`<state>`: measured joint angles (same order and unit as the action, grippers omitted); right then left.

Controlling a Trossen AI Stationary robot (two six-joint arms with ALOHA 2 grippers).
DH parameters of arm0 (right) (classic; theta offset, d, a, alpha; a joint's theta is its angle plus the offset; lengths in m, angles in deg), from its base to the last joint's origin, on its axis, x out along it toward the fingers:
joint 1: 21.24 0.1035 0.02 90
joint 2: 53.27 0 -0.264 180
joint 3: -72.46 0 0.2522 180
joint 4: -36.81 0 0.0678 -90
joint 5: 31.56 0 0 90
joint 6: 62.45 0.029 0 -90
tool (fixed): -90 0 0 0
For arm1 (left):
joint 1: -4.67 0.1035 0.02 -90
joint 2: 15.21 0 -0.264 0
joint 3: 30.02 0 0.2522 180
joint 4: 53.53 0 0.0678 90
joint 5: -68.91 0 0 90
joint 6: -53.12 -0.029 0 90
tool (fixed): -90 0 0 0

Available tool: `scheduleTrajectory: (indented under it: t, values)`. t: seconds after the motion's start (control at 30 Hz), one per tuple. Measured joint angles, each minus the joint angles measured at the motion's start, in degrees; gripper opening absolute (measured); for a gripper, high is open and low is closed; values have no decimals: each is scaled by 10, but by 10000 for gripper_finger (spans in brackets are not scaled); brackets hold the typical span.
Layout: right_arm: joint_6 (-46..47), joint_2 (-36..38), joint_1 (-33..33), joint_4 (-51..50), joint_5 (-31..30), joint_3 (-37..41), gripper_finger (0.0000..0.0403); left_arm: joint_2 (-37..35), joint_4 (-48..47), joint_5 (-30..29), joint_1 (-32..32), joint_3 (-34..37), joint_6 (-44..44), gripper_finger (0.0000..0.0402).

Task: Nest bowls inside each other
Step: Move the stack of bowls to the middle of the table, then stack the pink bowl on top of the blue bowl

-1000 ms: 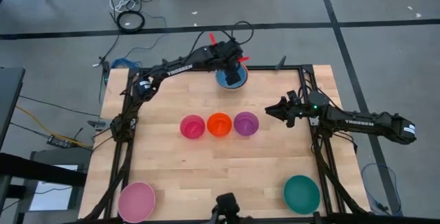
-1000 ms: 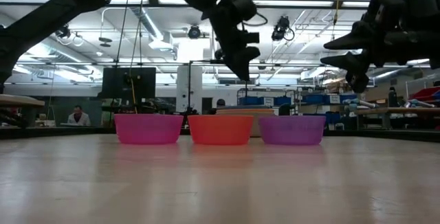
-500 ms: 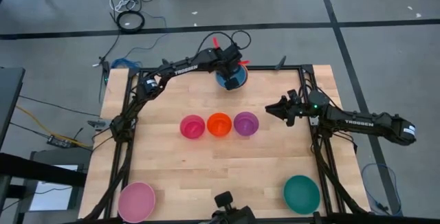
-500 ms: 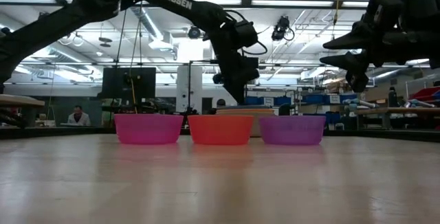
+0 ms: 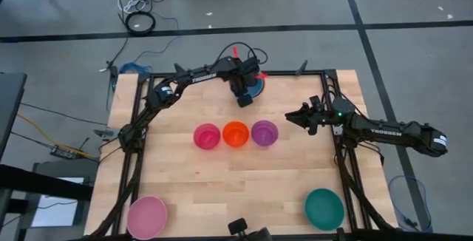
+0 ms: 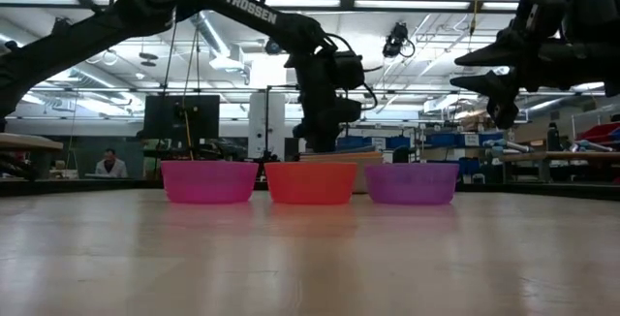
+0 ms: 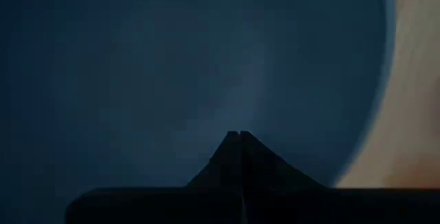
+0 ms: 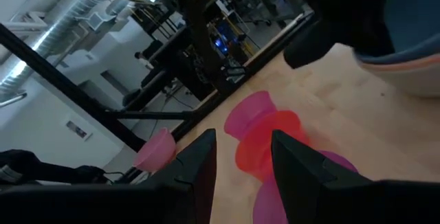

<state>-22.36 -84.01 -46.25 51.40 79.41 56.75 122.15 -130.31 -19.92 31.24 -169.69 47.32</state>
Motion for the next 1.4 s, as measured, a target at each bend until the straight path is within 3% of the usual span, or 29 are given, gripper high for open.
scheduleTrajectory:
  t: [0.4, 0.73, 0.97, 1.13, 1.23, 1.4]
  values:
    - [9, 0, 3, 11, 9, 0, 129, 1, -82, 38, -58, 22, 29, 0]
    - [14, 0, 4, 16, 33, 0, 129, -2, -92, 41, -136, 22, 62, 0]
    - [23, 0, 10, 12, 65, 0, 129, -13, -58, -37, -153, 11, 91, 26]
    - [23, 0, 10, -5, 88, 0, 129, -22, -54, -106, -159, -49, 97, 63]
    - [22, 0, 10, -14, 88, 0, 129, -41, -96, -152, -162, -91, 106, 93]
    - [21, 0, 10, -15, 88, 0, 129, -134, -200, -210, -178, -67, 167, 147]
